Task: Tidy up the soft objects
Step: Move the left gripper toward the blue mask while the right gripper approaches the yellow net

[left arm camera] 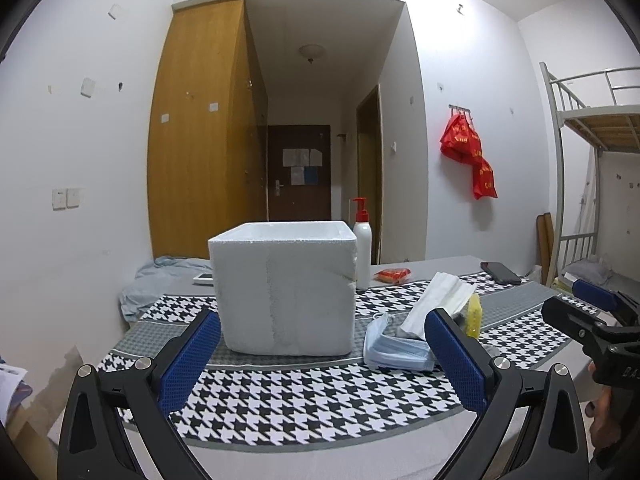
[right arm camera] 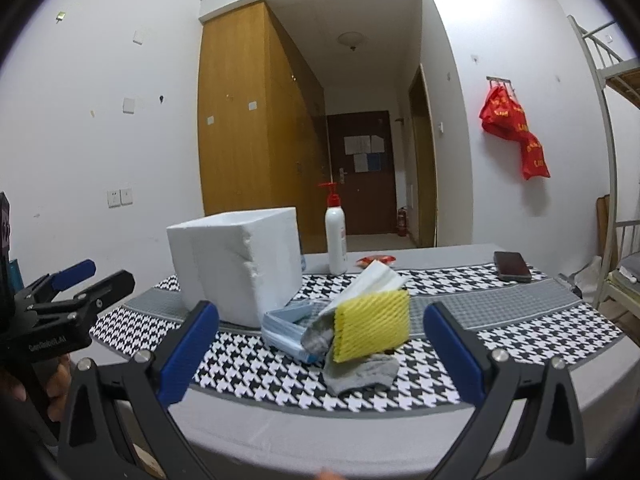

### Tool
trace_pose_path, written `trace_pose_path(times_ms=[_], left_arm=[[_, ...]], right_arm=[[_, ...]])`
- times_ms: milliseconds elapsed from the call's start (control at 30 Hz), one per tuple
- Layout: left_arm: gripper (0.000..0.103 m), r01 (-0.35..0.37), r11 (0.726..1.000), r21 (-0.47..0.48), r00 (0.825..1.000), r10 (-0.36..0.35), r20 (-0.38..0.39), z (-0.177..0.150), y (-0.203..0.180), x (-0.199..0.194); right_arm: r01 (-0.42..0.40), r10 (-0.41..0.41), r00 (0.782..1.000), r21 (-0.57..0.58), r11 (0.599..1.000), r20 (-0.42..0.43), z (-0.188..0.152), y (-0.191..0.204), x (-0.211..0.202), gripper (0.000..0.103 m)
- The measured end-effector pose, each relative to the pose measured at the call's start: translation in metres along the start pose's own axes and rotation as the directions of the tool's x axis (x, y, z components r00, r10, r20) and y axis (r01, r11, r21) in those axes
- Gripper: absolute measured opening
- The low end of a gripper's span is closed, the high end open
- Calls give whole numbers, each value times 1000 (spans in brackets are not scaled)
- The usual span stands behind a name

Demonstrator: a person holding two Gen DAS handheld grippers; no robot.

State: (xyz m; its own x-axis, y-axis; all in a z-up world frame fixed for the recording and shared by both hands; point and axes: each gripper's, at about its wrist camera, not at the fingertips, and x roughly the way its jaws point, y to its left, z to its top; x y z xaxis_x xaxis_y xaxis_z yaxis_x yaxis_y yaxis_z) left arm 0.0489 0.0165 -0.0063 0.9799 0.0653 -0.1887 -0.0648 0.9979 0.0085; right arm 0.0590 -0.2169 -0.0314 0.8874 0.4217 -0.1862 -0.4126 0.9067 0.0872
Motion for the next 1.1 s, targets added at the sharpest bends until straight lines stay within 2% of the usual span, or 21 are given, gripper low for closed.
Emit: trace_pose_path(times_ms=[367,633,733,933,1100], left_arm=[[102,23,999,25,999,-22,-49,4,-12,37],[102,48,999,25,994,-46,-97,10,-22,72],[102,81,997,15,987,-79,-137,10,-26,86],[102,127,991,34,961,-114,-251,5,-40,115],[102,146,988,40,943,-127,-309,0,-46,132]], right_arm=[[46,-47,998,-28,999,-47,5,-11,27,103],[54,-52,993,15,998,-105,6,-28,53,103],[77,-77,989,-12,997,-125,7,-30,62,103],[74,-72,979,2,997,-190,6,-45,77,103],[57,-53,966,8,998,-252,1,-49,91,103]])
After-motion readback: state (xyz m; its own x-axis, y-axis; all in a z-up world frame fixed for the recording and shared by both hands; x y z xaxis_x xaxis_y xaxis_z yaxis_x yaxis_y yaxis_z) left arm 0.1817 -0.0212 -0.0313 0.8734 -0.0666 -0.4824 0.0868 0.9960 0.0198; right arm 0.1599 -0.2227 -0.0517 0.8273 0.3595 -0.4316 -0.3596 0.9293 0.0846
